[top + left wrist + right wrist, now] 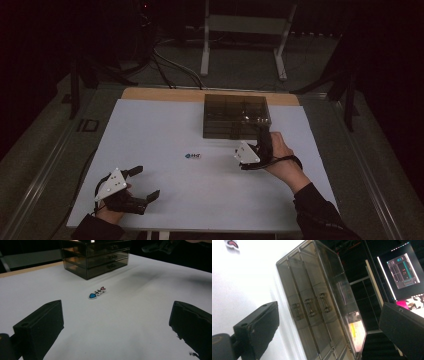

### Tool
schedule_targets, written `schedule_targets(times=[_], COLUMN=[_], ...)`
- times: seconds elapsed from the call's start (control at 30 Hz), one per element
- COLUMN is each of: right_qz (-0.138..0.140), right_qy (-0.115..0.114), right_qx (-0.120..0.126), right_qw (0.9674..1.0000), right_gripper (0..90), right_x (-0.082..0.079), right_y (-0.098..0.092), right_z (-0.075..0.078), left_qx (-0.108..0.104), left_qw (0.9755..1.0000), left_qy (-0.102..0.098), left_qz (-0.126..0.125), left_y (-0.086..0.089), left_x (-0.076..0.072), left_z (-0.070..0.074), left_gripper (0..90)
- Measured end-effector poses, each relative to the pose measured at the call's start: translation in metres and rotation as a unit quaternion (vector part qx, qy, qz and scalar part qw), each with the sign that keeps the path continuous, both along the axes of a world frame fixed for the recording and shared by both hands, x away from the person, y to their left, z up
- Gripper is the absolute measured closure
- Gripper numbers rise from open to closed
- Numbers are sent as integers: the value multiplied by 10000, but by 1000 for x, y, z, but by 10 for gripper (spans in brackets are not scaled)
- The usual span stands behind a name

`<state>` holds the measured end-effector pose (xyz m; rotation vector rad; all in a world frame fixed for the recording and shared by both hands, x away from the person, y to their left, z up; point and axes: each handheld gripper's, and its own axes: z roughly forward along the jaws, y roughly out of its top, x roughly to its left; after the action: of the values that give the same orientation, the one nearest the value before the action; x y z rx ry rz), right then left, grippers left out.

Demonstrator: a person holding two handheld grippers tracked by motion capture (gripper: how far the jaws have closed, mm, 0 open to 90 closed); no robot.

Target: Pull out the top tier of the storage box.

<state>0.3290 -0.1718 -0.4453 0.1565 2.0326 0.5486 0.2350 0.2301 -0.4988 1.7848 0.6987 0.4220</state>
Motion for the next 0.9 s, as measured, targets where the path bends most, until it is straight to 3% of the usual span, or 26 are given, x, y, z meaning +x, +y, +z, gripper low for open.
schedule_targets(times=[0.3, 0.53, 0.7, 0.9], right_qz=[-144, -272, -318, -433], right_qy=[-26, -38, -16, -228], right_qx=[-600, -1131, -1310, -1581], right_qw=[9981, 9932, 9909, 9862], right_gripper=[37, 55, 64, 109], right_x=[9, 14, 16, 21], right_y=[9, 14, 17, 21], right_z=[-13, -25, -31, -37], left_qx=[1, 4, 2, 2], left_qw=[10000, 10000, 10000, 10000], left_qy=[-21, -24, -28, -22], left_qz=[-5, -8, 0, -8], left_y=[1, 1, 1, 1], left_x=[0, 0, 0, 0], left_z=[1, 1, 1, 1], left_gripper=[8, 8, 8, 8])
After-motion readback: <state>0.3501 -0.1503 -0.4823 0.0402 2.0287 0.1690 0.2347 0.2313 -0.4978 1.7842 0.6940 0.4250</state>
